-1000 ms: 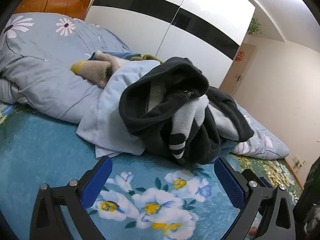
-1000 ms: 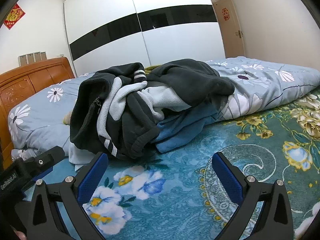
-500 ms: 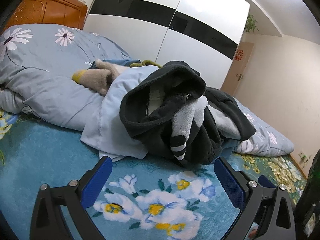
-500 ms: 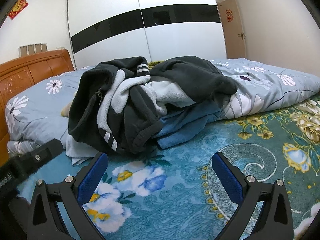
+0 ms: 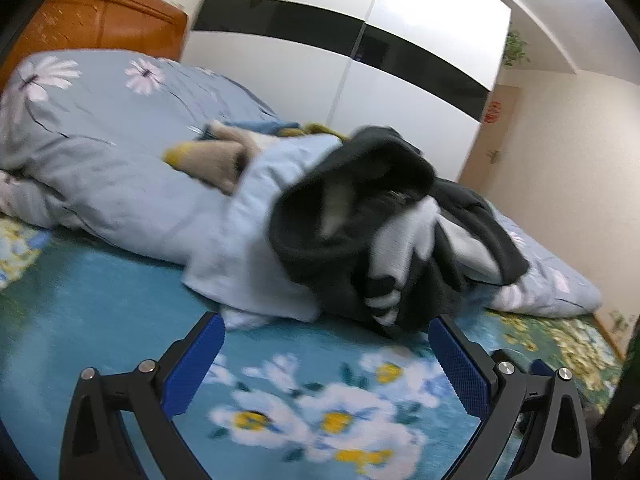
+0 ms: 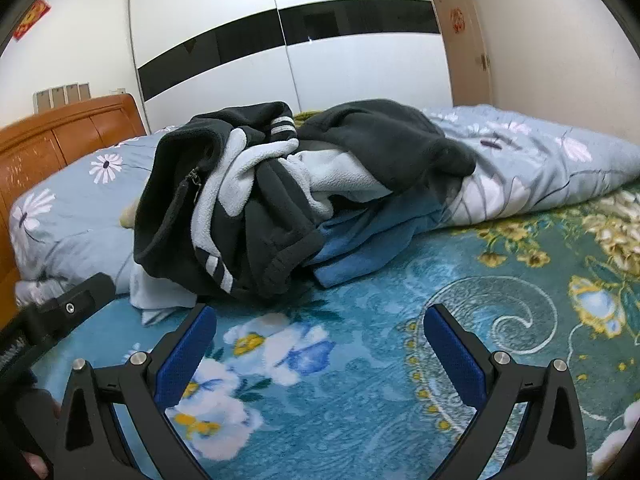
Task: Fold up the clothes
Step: 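Move both grippers toward the clothes heap on the bed, then grasp the black-and-white hoodie with the right gripper and pull it off the heap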
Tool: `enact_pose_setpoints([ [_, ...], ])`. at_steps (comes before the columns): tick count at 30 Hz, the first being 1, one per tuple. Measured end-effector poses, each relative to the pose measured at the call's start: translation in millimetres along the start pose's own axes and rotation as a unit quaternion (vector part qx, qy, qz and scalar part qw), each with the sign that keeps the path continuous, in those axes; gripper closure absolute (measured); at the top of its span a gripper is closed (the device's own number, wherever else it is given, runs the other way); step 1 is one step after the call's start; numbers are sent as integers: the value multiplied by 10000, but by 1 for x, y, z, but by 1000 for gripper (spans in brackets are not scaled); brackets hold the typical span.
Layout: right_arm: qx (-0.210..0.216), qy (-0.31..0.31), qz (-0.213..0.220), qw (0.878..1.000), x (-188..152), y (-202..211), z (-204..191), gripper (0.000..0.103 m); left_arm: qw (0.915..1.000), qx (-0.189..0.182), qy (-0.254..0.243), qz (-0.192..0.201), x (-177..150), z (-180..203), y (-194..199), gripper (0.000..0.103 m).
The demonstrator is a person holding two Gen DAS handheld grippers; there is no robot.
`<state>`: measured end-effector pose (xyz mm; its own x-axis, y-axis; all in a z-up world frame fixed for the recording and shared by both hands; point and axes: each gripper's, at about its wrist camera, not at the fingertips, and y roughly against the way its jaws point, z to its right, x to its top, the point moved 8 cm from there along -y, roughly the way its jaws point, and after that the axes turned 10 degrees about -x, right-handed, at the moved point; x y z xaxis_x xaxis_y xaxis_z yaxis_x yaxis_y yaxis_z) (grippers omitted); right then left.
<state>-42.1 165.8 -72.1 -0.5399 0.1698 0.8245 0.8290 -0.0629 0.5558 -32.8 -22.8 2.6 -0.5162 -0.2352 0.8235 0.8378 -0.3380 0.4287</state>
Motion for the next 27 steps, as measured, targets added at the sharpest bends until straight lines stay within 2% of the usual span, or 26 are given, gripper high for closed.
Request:
enact_pose_setpoints([
  [3, 129, 185, 56, 9997, 39, -10, -25, 0, 9989, 446, -88, 152, 12, -17, 14, 0],
  [5, 215, 308, 93, 9993, 65, -16, -42, 0, 9978, 595, -64, 272, 20, -28, 24, 0],
  [8, 324, 528, 154, 9980, 103, -27, -68, 3, 9974, 615, 124, 365, 27, -44, 34, 0],
  [10, 135, 1049, 123, 9943, 122, -48, -99, 10, 9977, 514, 281, 329, 28, -53, 35, 0],
  [12, 4, 1206, -164, 9926, 126, -71, -115, 24, 9978, 461, 376, 279, 27, -58, 34, 0],
  [15, -125, 1208, -706, 9901, 127, -106, -129, 59, 9980, 453, 390, 207, 24, -60, 32, 0],
  [16, -53, 1063, -703, 9918, 133, -106, -128, 69, 9980, 439, 396, 199, 24, -60, 32, 0],
  [17, 38, 808, -697, 9943, 140, -100, -125, 89, 9981, 424, 403, 195, 25, -60, 32, 0],
  [19, 210, 389, -594, 9973, 153, -83, -117, 98, 9982, 362, 428, 215, 26, -60, 33, 0],
  [23, 532, 189, -165, 9983, 166, -18, -94, 100, 9987, 282, 336, 248, 29, -54, 37, 0],
  [24, 573, 242, 19, 9981, 165, 5, -87, 103, 9989, 272, 280, 251, 30, -51, 38, 0],
  [27, 608, 475, 553, 9955, 159, 75, -64, 103, 9994, 160, 79, 295, 36, -35, 43, 0],
])
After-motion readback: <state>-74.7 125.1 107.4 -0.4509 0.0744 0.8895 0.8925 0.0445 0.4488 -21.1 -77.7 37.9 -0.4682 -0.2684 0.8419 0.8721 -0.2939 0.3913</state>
